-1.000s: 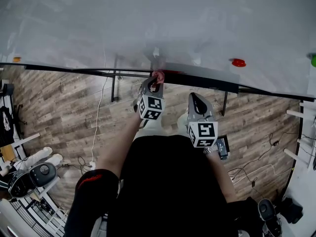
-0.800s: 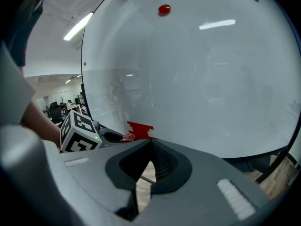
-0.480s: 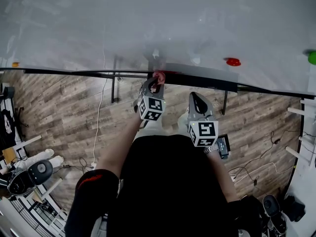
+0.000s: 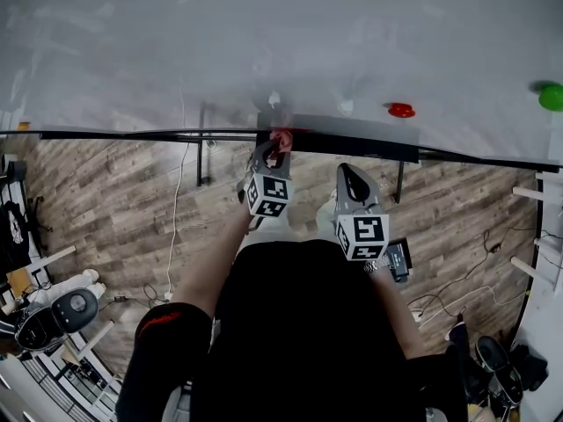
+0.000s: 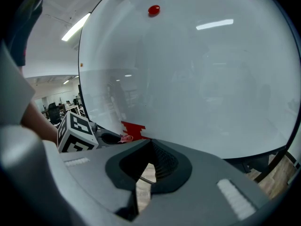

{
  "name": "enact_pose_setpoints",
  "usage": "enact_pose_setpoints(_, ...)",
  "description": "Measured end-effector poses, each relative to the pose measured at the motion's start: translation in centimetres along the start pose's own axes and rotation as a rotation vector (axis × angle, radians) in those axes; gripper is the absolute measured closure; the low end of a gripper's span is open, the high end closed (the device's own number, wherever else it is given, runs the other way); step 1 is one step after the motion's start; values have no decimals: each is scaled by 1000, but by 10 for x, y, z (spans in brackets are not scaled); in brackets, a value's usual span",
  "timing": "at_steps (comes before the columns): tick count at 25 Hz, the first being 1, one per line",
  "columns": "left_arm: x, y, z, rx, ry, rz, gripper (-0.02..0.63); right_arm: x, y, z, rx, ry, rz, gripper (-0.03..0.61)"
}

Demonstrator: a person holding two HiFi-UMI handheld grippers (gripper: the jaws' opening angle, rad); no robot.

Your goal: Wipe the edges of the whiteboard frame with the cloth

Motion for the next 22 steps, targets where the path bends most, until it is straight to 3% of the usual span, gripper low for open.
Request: enact_pose_setpoints(22,8,25,-11,-3,1,-4,566,-5,31,-4,-35,-8,-28,577)
Point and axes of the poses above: the fingertips, and each gripper's own axes: x forward along the fingers, y to its right, z out of its underside, the point moved 2 cm from there along -x, backward along the fingers, and after that the axes turned 4 degrees about -z, right-handed, at the moved point
